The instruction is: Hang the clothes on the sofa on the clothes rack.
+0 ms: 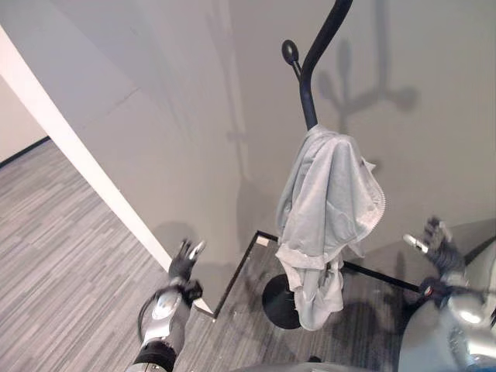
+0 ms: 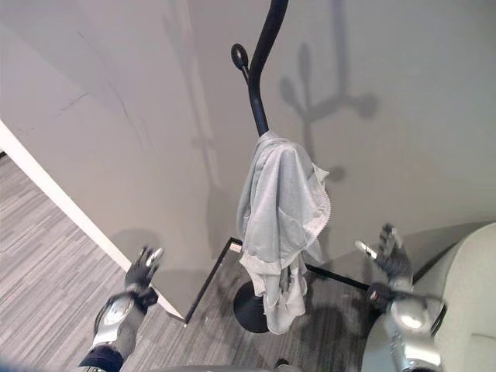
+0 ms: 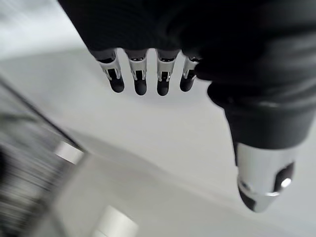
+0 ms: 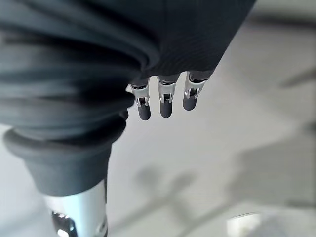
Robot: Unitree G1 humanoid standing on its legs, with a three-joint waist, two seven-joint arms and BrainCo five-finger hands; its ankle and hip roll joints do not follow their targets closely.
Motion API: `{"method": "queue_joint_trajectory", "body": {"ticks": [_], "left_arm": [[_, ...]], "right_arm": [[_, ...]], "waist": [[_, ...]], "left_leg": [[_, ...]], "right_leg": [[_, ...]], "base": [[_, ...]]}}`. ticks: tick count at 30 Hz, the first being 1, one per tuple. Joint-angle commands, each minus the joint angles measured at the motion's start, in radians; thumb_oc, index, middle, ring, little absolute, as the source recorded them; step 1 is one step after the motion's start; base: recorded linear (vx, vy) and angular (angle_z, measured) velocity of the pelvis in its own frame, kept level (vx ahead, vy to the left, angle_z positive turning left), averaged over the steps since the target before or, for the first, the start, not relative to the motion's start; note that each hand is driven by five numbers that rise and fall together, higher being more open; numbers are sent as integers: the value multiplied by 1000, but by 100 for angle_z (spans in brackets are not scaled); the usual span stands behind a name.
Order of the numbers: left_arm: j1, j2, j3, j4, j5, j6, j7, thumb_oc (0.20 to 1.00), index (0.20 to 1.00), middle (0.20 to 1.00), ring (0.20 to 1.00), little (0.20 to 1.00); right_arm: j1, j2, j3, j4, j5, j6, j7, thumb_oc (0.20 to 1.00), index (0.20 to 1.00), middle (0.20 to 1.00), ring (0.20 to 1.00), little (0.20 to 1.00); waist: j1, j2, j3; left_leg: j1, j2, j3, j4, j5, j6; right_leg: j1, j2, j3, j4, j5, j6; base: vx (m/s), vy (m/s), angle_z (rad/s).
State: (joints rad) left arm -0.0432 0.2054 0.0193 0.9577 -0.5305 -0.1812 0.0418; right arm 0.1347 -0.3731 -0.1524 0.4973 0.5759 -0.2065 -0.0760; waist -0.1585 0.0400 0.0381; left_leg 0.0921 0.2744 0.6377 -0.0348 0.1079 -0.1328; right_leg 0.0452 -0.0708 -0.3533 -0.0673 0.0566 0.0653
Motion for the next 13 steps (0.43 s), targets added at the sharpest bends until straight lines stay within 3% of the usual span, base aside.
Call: {"method": "queue_joint_trajectory", "body": {"ticks": [1,4,6,9,13], "left_arm": [[-47,9,2,72,-30,0,-26,1000,1000,1000,1000,1000],[-41,-38,79,209,-159,10,-47,1000,1000,1000,1000,1000],[-43,-42,96,310,-143,14,-53,1000,1000,1000,1000,1000],[-34,-41,117,431,-96,49,-74,1000,1000,1000,1000,1000],[-26,-49,111,487,-70,60,-81,1000,1000,1000,1000,1000]], "right_arm": [[-82,64,-59,83,239,-105,16,1000,1000,1000,1000,1000],[-101,99,-84,312,313,-95,15,1000,1000,1000,1000,1000],[-138,105,-89,531,367,-66,43,1000,1000,1000,1000,1000],[-174,134,-138,826,483,32,90,1000,1000,1000,1000,1000],[-192,145,-154,992,487,99,108,1000,1000,1000,1000,1000]], "waist": [[-10,-55,-25],[-10,-51,-27],[-6,-50,-29],[6,-50,-34],[21,-49,-37]], "left_leg": [[54,38,0,138,19,-94],[55,33,-6,134,18,-94],[55,30,-9,132,19,-94],[58,25,-16,126,15,-93],[58,18,-28,115,14,-90]], "right_leg": [[42,-48,34,-13,-31,48],[43,-47,34,-13,-33,48],[45,-47,34,-13,-33,47],[48,-48,31,-13,-35,46],[51,-50,24,-14,-36,48]], "base": [[32,23,-3],[22,12,1],[21,10,3],[0,0,0],[0,0,0]]}}
